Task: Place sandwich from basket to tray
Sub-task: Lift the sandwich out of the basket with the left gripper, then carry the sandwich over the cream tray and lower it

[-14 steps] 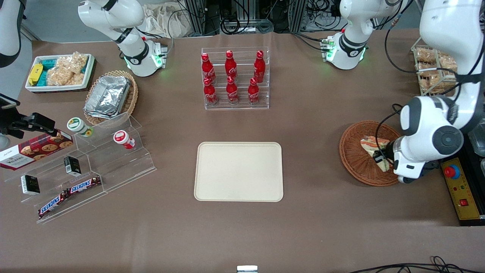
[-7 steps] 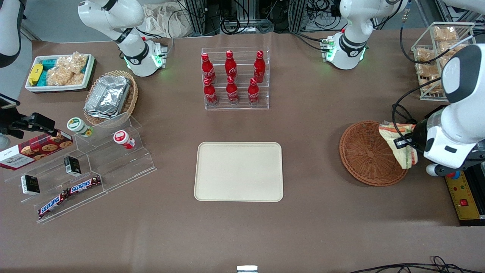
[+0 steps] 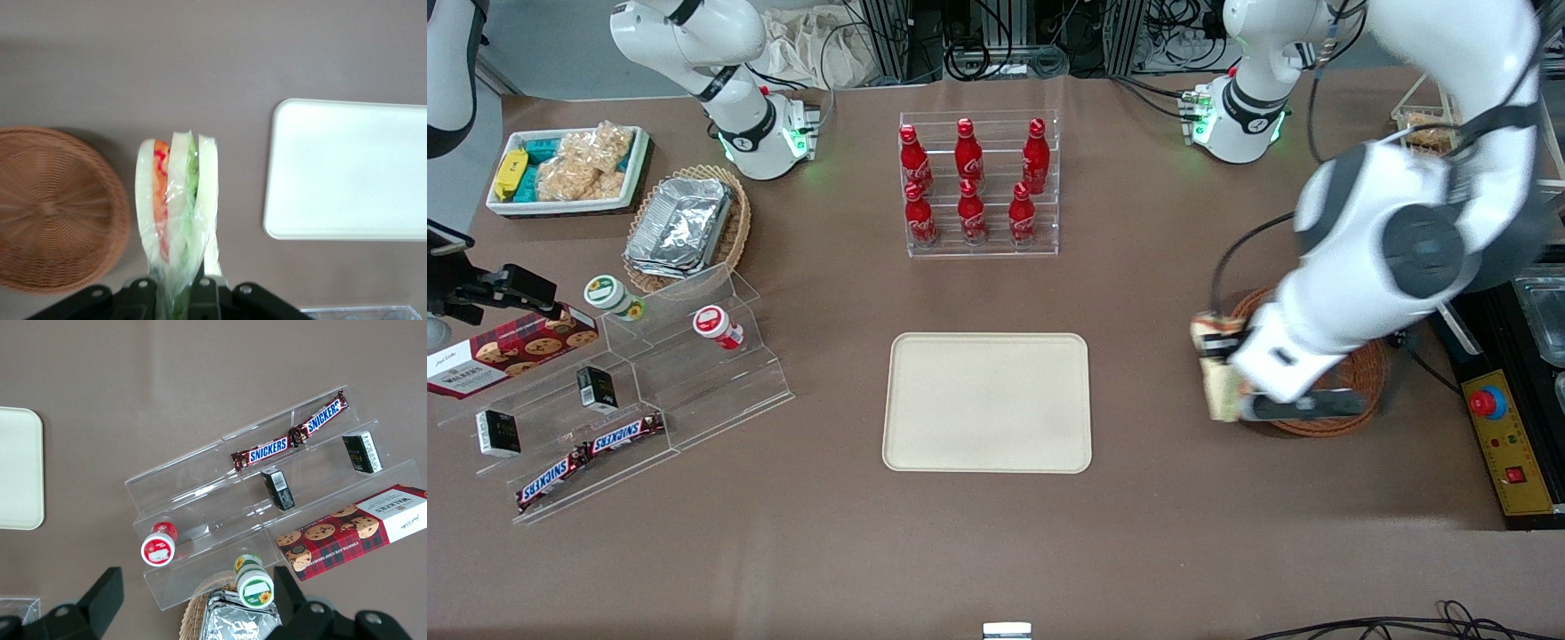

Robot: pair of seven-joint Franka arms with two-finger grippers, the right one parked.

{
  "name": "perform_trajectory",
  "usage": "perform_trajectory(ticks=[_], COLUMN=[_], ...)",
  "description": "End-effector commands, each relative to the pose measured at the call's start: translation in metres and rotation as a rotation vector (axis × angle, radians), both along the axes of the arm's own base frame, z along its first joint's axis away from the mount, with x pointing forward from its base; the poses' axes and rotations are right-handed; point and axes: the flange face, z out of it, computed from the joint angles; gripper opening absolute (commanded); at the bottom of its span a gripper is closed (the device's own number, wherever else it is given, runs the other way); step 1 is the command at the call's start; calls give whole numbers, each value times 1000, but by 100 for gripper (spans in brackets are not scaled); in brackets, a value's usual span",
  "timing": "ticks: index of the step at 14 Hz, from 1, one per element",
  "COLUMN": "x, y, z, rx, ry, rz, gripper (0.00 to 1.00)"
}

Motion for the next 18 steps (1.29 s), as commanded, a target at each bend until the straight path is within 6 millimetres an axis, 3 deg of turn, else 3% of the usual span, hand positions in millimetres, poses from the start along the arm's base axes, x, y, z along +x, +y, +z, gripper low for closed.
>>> perform_trajectory(ticks=[1, 3, 6, 9, 13, 14, 15, 16, 17, 18], x=[2, -1, -7, -10, -12, -13, -14, -14, -13, -12], y=[-69, -104, -129, -138, -149, -150, -151, -151, -150, -150], z=[-59, -97, -147, -204, -240, -245, -245, -245, -242, -237], rx=[-44, -74, -88, -54, -82, -82, -82, -83, -82, -81], ry=[-26, -38, -20, -2, -16, -11, -10, -7, -6, -8], rz=[-42, -57, -83, -114, -116, -118, -116, -100, -56, -17], gripper=[0, 0, 0, 0, 3, 10, 34, 71, 99, 100])
